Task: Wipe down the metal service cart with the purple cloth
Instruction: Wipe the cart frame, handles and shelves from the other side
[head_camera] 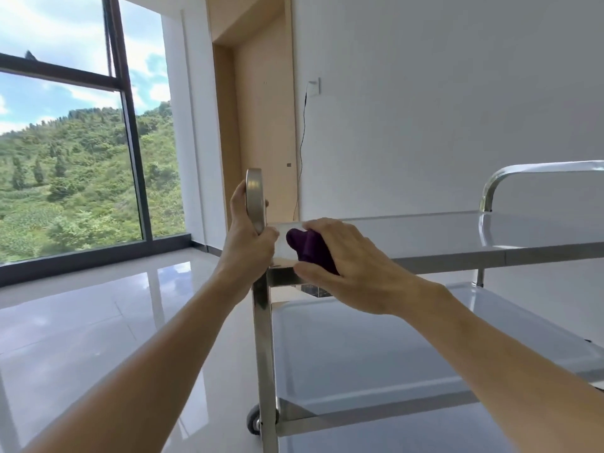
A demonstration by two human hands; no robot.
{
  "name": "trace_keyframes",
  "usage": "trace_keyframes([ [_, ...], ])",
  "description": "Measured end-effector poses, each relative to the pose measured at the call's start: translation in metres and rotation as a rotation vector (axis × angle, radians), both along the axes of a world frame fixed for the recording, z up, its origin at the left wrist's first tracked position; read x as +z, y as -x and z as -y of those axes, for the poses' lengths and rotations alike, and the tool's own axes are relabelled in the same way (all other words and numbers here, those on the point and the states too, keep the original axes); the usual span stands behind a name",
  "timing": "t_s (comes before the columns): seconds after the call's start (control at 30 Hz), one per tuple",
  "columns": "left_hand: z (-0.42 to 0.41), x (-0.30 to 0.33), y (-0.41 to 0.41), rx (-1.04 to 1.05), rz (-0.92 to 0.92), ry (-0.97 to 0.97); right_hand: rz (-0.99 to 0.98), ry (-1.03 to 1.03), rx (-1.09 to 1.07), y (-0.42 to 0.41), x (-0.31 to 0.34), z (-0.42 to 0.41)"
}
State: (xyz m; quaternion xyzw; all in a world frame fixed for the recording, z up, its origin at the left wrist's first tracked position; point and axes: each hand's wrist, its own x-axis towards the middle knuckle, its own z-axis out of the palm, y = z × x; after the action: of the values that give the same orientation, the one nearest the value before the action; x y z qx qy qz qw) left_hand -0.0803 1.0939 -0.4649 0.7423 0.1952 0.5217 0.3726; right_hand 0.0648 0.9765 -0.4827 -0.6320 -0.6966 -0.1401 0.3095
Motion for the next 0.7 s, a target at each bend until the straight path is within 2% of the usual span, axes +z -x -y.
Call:
trace_keyframes([
  [0.1, -0.006, -0.003, 0.003, -0.05, -0.016, -0.01, 0.087, -0.009, 0.032, -0.009, -0.005, 0.007],
  [0.23, -0.011, -0.006, 0.002, -0.023, -0.031, -0.041, 0.263, -0.15, -0.038, -0.009, -0.022, 0.005],
  [0.33, -0.013, -0.006, 0.002, -0.042, -0.037, -0.05, 0.261, -0.237, -0.079, -0.003, -0.029, -0.006],
  [0.47, -0.017, -0.005, 0.005, -0.077, -0.019, -0.047, 0.166, -0.305, -0.014, 0.026, -0.036, -0.027],
  [0.57, -0.021, -0.006, 0.006, -0.081, -0.017, -0.044, 0.229, -0.341, -0.044, 0.039, -0.039, -0.039],
  [0.7, -0.026, -0.006, 0.007, -0.109, -0.044, -0.069, 0.311, -0.295, -0.024, 0.006, -0.035, -0.019],
])
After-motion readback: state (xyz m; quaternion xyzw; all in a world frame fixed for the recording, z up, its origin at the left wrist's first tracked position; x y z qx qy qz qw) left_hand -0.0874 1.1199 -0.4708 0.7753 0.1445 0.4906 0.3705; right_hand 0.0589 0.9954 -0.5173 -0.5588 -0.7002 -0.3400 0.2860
